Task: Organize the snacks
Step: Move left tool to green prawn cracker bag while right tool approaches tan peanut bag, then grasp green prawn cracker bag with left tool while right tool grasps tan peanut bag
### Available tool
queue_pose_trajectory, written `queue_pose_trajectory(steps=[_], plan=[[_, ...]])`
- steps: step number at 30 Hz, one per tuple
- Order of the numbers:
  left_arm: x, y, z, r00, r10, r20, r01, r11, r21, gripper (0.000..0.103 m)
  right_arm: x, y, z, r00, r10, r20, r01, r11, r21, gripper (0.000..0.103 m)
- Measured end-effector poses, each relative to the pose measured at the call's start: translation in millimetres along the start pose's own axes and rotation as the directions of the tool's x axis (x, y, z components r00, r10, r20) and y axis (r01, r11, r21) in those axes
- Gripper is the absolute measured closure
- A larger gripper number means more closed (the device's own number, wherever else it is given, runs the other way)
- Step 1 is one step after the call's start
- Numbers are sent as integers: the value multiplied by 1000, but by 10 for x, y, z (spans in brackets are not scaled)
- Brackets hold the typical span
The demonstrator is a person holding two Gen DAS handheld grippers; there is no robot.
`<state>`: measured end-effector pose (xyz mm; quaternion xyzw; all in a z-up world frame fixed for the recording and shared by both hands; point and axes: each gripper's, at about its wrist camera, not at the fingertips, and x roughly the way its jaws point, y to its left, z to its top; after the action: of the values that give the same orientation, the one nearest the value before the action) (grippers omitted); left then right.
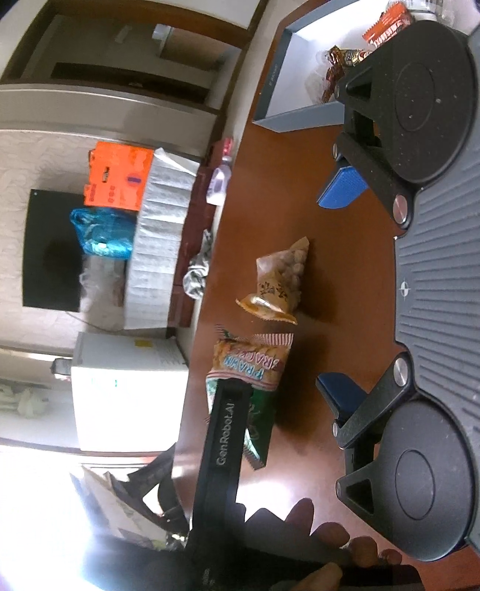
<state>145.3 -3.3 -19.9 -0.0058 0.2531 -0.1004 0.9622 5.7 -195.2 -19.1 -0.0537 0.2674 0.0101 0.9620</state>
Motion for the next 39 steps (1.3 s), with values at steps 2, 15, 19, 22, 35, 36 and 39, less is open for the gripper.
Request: queue_pose_trajectory(steps=[2, 15, 19, 22, 35, 36, 39], plan=[[77, -28, 1, 1000, -5, -1, 5, 1000, 4, 1, 66, -31, 15, 1000, -2, -17, 2, 1000, 17, 6], [516, -126, 98, 998, -44, -44, 44, 999, 8, 1, 880, 1, 269, 994, -34, -107, 30, 999, -40, 5], [642, -87, 103, 998, -37, -51, 37, 999, -14, 1, 999, 9, 287, 994, -27, -109, 21, 998, -51, 5], [687, -90, 108, 998, -42, -52, 42, 999, -11, 1, 1045, 15, 305, 994, -22, -104, 16, 998, -54, 5], [809, -129, 87, 996, -59, -71, 59, 998, 10, 1, 1096, -56, 329, 994, -16, -112, 14, 1000, -19, 5], [815, -131, 88, 996, -59, -71, 60, 998, 11, 1, 1089, -54, 324, 994, -15, -112, 14, 1000, -17, 5], [815, -141, 85, 996, -60, -71, 61, 998, 8, 1, 1080, -55, 324, 993, -23, -114, 21, 1000, -18, 0]])
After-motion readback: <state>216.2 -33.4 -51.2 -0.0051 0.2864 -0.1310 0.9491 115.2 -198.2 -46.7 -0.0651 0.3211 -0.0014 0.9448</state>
